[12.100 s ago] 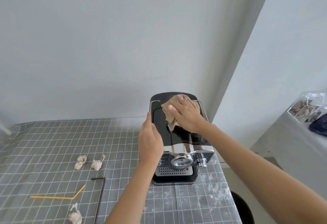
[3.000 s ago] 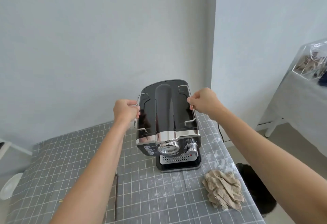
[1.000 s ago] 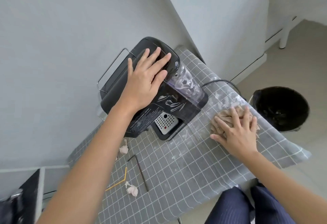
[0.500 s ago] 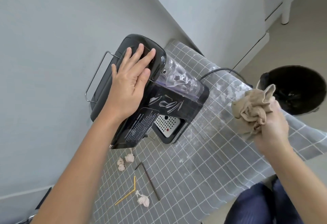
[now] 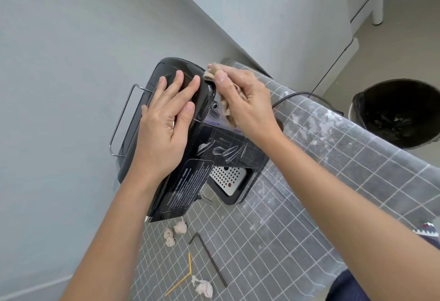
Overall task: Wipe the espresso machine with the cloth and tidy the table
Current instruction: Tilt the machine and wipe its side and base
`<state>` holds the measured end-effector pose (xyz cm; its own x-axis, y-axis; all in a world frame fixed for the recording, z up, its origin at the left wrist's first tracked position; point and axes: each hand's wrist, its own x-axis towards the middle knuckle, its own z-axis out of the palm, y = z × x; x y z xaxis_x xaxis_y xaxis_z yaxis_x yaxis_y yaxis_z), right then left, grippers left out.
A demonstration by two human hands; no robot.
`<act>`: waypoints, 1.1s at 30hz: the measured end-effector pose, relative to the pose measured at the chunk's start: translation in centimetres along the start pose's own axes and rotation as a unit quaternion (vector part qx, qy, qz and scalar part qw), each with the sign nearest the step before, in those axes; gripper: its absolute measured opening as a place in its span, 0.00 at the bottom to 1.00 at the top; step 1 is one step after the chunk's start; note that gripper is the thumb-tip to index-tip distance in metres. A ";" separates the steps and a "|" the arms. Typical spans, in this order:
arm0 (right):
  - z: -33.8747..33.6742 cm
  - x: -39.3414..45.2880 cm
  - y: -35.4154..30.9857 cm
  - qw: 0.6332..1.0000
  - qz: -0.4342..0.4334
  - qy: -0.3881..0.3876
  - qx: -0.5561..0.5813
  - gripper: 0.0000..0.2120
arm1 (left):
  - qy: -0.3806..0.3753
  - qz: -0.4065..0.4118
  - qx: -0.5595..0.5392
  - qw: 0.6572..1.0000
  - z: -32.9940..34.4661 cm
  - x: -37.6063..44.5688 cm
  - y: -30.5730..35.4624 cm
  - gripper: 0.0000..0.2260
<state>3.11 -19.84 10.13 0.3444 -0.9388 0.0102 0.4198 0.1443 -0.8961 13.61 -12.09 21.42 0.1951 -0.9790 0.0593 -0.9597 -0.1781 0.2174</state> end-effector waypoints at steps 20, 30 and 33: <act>5.0 -3.4 1.9 0.974 -0.086 0.192 -0.085 0.20 | -0.004 0.006 -0.012 1.000 0.2 0.1 -0.2 0.17; 2.9 -6.4 9.8 0.965 0.115 0.223 -0.077 0.27 | 0.002 0.004 -0.023 1.000 0.3 0.1 -0.3 0.17; 6.2 -8.8 6.7 0.974 0.065 0.188 -0.110 0.26 | 0.002 0.009 -0.019 1.000 0.2 0.1 -0.4 0.17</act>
<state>8.12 -8.62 6.75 0.0335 -0.9714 -0.2352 0.1891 0.2373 -0.9529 13.96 -12.13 21.10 0.1793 -0.9816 0.0664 -0.9544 -0.1572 0.2537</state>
